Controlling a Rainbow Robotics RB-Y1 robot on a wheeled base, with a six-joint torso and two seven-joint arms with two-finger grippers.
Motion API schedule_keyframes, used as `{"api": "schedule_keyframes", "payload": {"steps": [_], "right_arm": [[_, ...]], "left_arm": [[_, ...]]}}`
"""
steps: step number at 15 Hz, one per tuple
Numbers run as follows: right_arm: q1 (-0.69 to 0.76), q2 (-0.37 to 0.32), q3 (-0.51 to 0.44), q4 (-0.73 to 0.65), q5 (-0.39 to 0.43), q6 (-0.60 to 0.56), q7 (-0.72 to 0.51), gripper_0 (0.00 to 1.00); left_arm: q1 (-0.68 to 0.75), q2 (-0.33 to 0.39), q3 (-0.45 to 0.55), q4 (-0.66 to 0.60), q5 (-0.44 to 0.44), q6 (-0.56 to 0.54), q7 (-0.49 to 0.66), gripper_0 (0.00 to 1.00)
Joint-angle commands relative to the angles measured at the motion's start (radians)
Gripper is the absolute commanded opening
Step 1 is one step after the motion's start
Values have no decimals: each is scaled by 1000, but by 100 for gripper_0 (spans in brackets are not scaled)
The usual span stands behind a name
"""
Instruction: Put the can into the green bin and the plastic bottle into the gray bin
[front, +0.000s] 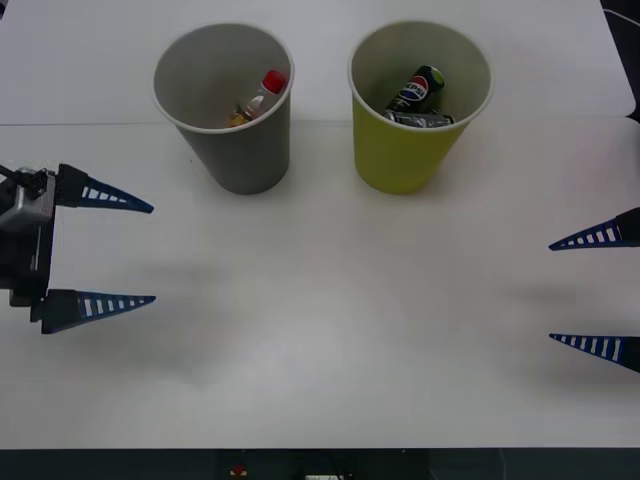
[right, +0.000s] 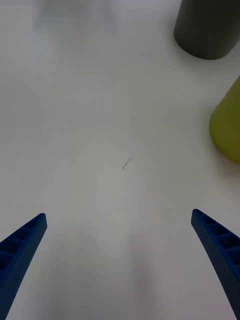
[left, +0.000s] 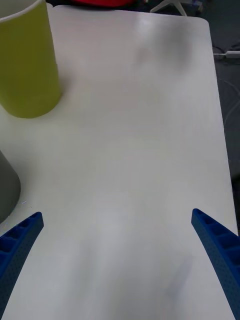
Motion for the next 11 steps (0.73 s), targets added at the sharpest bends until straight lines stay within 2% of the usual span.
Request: {"api": "schedule_keyframes", "payload": {"steps": [1,4,11], "right_arm": [[0,0,0,0,0,0,0,100],[0,0,0,0,0,0,0,100],[0,0,0,0,0,0,0,100]], "left_arm": [[58,0,74,-1,2,-89,-16,100],[102,0,114,0,20,-120,-36,100],[120,0,123,0,31,-116,-54,100]]}}
